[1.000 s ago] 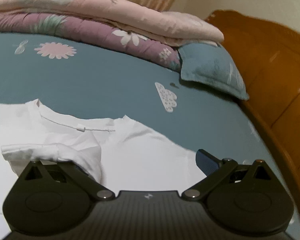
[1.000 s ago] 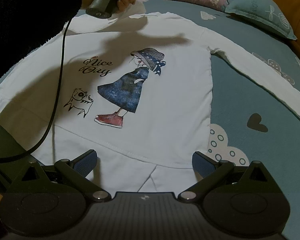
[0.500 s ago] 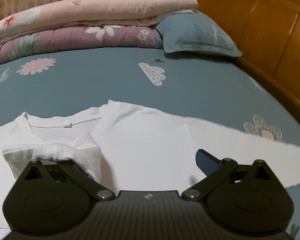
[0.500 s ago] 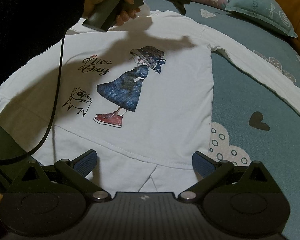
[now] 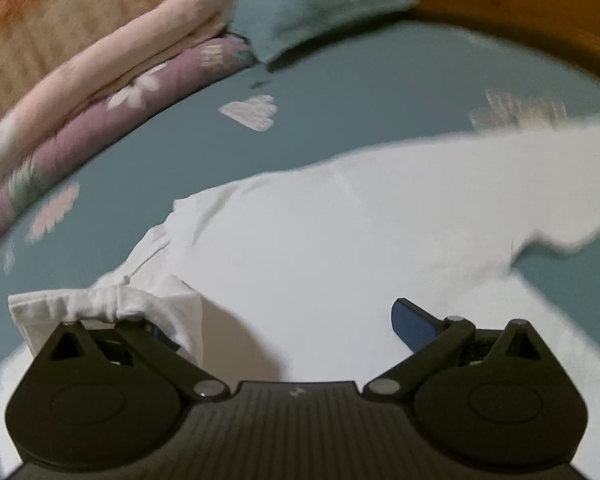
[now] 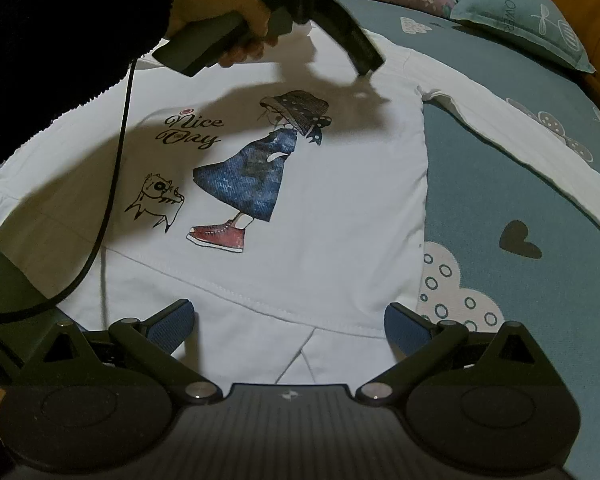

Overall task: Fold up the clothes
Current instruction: 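Lift the sleeve and fold it across the shirt body toward the collar, then lower the sleeve onto the shirt and open the left gripper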

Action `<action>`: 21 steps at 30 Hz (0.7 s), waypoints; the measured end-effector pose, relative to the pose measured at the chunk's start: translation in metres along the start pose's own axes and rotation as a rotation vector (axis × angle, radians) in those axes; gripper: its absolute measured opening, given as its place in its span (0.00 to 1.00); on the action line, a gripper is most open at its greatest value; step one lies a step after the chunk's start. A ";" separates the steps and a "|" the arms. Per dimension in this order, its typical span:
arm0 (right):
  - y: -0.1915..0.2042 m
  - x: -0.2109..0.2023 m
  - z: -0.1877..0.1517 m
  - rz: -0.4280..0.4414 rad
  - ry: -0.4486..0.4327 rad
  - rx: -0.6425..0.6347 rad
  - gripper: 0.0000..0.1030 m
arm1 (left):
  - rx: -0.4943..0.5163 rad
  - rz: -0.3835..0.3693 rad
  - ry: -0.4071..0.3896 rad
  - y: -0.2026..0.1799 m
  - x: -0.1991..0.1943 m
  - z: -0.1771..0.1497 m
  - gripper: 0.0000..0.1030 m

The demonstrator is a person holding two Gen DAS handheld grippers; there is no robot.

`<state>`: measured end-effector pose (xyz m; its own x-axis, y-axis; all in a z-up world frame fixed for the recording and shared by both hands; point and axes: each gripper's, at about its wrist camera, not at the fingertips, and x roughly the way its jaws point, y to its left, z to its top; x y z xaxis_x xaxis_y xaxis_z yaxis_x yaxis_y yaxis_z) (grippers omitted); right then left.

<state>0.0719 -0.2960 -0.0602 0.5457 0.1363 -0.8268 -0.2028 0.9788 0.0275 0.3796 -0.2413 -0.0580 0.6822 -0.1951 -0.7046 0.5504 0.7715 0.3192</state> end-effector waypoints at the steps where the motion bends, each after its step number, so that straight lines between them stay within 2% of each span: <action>1: 0.000 0.000 0.000 0.001 -0.001 0.001 1.00 | 0.046 0.014 -0.003 -0.005 0.000 -0.002 0.98; 9: -0.001 0.000 -0.001 0.003 -0.005 0.009 1.00 | 0.367 0.068 -0.007 -0.035 -0.008 0.003 0.99; 18: -0.004 -0.003 -0.003 0.019 -0.015 0.032 1.00 | 0.046 -0.175 0.080 0.009 -0.008 0.012 0.99; 19: -0.005 -0.003 -0.004 0.022 -0.016 0.034 1.00 | 0.022 -0.189 0.086 0.013 -0.008 0.013 0.99; 21: -0.005 -0.003 -0.004 0.023 -0.017 0.037 1.00 | 0.040 -0.150 0.073 0.013 -0.014 0.010 0.99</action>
<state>0.0683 -0.3017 -0.0605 0.5551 0.1607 -0.8161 -0.1856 0.9803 0.0668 0.3821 -0.2350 -0.0381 0.5547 -0.2604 -0.7903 0.6633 0.7118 0.2310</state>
